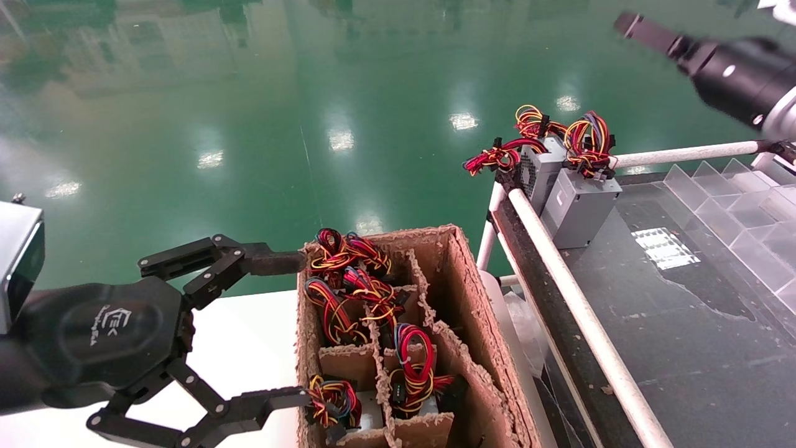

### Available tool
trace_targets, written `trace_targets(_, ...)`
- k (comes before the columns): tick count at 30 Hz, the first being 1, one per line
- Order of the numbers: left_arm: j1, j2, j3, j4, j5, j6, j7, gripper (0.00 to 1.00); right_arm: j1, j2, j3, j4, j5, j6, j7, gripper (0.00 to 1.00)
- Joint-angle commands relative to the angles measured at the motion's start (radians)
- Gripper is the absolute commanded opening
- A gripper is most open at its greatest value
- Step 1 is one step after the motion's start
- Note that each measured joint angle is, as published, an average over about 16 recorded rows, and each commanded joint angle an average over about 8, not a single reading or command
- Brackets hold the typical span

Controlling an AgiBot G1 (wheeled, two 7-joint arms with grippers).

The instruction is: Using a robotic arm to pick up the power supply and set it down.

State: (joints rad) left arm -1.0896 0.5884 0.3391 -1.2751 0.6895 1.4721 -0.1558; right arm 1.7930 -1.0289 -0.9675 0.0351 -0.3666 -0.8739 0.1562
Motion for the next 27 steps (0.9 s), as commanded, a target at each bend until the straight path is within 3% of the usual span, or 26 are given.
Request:
trace_targets(1, 0.0, 0.0, 0.0, 0.0, 0.0, 0.0, 0.0, 1.0, 0.008, 0.007, 0.007, 0.001, 0.012, -0.013, -0.006, 1.0)
trace_targets(8, 0.0, 0.0, 0.0, 0.0, 0.0, 0.0, 0.0, 1.0, -0.023, 0.036, 0.046, 0.069, 0.002, -0.058, -0.009, 1.0)
trace_targets(27, 0.0, 0.0, 0.001, 0.001, -0.001, 0.0, 0.0, 1.0, -0.253, 0.162, 0.258, 0.46, -0.119, -0.245, 0.004, 1.0)
